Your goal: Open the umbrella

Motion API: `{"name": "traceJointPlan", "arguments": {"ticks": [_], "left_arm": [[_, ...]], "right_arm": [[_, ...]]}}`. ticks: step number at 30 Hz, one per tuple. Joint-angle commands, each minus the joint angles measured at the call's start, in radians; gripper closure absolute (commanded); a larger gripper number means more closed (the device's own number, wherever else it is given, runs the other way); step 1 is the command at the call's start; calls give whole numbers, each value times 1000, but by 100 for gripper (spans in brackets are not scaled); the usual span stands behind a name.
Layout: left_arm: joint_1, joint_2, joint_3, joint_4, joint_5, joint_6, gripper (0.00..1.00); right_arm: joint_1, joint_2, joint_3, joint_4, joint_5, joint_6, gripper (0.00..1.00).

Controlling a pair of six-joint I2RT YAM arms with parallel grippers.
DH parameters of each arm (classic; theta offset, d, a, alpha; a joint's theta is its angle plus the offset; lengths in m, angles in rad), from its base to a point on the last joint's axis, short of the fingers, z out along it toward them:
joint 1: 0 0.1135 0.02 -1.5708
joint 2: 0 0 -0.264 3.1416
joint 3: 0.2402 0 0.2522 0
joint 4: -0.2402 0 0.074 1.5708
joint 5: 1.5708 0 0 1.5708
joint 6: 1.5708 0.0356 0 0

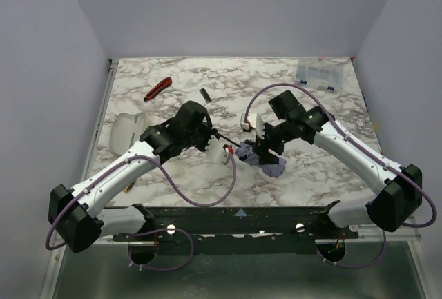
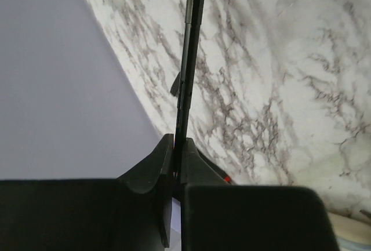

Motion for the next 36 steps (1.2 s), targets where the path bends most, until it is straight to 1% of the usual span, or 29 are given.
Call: {"name": "traceJointPlan", "arguments": {"ticks": [1,2,4,6,9,11,15,17,21,23,26,27,30,33,35,36], "left_arm": [[-62,42,-12,76,76,-285,100],[-65,67,-8,86,94,-351,100],[-64,125,-3,91,110,-458,100],[-59,182,1,76,125,-536,100],[-41,234,3,85,179,-656,100],[-34,246,2,93,207,-694,100],[-28,221,-39,141,240,-693,100],[-27,222,-41,143,243,-690,100],[-27,229,-47,152,253,-686,100],[-24,228,-51,160,265,-696,100],[-10,225,-59,163,289,-696,100],[-7,223,-65,165,289,-687,100],[-5,222,-88,161,272,-640,100],[-2,227,-103,149,240,-590,100],[1,240,-110,134,208,-556,100],[3,252,-114,124,190,-532,100]], "right_arm": [[-3,25,-15,-2,57,29,28],[-5,27,-20,6,70,34,20],[-18,27,-35,35,93,61,13],[-43,21,-51,51,98,64,9],[-62,-2,-105,69,102,36,7],[-63,-28,-169,92,125,4,7],[-65,-96,-336,230,222,-13,4],[-66,-102,-384,292,262,-34,3],[-66,-74,-427,389,306,-44,3],[-67,-52,-432,412,309,-52,5],[-66,-58,-484,434,307,-107,6],[-66,-58,-501,439,309,-123,11],[-66,-52,-540,453,332,-148,42],[-67,-54,-553,462,359,-159,63],[-69,-59,-550,455,370,-166,81],[-69,-61,-549,449,376,-172,89]]}}
